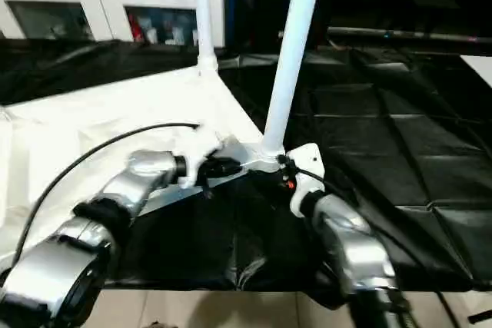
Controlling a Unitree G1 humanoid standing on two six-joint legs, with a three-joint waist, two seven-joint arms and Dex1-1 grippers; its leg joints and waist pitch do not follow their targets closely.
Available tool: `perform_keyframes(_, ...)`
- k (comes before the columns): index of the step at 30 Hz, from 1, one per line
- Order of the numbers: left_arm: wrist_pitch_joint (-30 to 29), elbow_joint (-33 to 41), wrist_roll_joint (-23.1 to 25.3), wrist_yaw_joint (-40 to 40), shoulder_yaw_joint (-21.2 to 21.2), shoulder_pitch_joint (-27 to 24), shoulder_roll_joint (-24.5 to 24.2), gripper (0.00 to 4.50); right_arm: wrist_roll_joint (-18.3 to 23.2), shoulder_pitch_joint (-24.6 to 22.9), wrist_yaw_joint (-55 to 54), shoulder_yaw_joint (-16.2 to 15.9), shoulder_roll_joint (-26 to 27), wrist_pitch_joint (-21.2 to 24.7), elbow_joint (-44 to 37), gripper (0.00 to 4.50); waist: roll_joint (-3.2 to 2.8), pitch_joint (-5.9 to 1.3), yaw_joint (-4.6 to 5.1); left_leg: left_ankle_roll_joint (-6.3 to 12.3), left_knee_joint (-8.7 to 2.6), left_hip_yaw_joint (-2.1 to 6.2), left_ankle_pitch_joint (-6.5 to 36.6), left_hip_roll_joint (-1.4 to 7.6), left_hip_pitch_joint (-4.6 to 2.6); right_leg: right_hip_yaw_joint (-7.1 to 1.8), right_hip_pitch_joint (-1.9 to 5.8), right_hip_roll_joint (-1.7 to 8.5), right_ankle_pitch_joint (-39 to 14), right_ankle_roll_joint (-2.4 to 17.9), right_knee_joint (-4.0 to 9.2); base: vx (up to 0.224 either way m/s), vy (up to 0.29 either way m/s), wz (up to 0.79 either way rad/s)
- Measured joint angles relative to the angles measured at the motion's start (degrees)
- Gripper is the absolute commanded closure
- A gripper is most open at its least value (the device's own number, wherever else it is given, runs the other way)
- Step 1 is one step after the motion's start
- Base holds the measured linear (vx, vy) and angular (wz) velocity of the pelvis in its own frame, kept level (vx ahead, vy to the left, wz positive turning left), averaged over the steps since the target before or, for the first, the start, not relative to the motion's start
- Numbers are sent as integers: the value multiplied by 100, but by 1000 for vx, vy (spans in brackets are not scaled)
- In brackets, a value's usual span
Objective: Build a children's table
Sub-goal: Rotate leg to tighten
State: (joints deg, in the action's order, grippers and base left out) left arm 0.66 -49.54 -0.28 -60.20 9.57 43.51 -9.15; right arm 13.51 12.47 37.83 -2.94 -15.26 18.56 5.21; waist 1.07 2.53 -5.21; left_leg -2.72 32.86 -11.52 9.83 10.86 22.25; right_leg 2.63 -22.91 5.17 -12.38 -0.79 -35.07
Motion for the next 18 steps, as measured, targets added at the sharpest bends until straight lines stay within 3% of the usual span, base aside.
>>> perform_keyframes(5,-651,871,-1,-362,70,-318,-503,333,46,27,148,-61,-6,112,-65,55,11,7,19,9,15,-4,7,1,0,-5,0,1,0,2,-7,0,0,0)
perform_keyframes(10,-2165,3168,-115,-1018,249,-1284,-1791,292,34,351,15,-260,368,110,173,55,96,39,105,-41,4,-6,14,25,-24,-1,-5,-15,-5,10,-33,0,0,0)
perform_keyframes(12,-2797,4012,-242,-1172,222,-1623,-2199,278,-13,543,-114,-277,571,53,455,55,131,59,75,-49,4,-6,8,25,-23,-1,-7,-15,-7,14,-41,0,0,0)
perform_keyframes(14,-3186,4522,-312,-1207,189,-1806,-2302,257,-46,683,-220,-324,750,-50,659,55,154,65,-13,-51,9,-11,6,23,-19,-3,-3,-11,-8,15,-40,0,0,0)
perform_keyframes(18,-3781,5405,-391,-1161,145,-2078,-2544,213,-73,1047,-410,-337,1040,-240,965,55,227,73,-30,-52,20,-11,5,16,-19,-4,-2,-4,-6,17,-54,0,0,0)
